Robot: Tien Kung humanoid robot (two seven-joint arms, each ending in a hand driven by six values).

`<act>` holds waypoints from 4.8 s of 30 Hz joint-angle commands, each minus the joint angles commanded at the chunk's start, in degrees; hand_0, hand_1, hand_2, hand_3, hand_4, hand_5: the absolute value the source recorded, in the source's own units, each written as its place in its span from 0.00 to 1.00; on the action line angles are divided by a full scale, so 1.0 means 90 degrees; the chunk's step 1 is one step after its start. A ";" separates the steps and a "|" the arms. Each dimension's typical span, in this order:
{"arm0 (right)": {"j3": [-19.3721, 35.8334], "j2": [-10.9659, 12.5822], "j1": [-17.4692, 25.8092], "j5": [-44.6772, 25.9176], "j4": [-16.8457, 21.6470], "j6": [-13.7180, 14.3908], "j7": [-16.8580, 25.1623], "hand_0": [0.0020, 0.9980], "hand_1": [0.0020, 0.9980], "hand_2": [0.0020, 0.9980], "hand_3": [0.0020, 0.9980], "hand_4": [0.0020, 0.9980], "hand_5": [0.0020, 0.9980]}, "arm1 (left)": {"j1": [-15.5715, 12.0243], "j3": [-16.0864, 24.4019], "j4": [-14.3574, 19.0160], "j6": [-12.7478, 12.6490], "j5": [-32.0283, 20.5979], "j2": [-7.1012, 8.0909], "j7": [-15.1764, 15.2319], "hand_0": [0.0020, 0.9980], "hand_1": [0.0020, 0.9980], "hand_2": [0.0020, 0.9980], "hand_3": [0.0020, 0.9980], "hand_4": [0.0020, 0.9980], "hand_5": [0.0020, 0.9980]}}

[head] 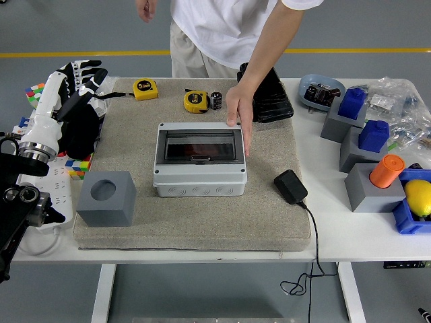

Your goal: Fetch the battery,place it into the box,close the lid of the box

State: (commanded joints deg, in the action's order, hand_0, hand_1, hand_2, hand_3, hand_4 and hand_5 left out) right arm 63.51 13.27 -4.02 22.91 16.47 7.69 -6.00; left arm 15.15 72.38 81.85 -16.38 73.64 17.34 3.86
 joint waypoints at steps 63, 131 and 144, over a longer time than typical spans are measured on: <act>0.0382 0.0141 -0.0106 0.0199 0.0003 -0.0168 -0.0091 0.64 0.65 0.66 0.53 0.95 0.43 | -0.0110 0.0843 0.0128 0.0301 0.0275 -0.0081 -0.0207 0.63 0.69 0.71 0.71 1.00 0.70; 0.0286 -0.0400 -0.0075 0.0158 -0.0233 0.0150 -0.0003 0.64 0.66 0.66 0.53 0.95 0.44 | -0.0728 0.0709 0.0368 0.0649 0.0319 0.0295 -0.0371 0.60 0.66 0.66 0.67 1.00 0.66; 0.0285 -0.0425 -0.0085 0.0174 -0.0267 0.0134 -0.0019 0.64 0.66 0.66 0.53 0.95 0.44 | -0.0757 0.0716 0.0386 0.0659 0.0377 0.0287 -0.0388 0.57 0.65 0.65 0.67 1.00 0.66</act>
State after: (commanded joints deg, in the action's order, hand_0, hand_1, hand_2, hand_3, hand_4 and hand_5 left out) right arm 66.07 9.45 -4.79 24.48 14.07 8.90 -6.18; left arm 8.34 78.82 85.32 -10.45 77.03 19.93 0.37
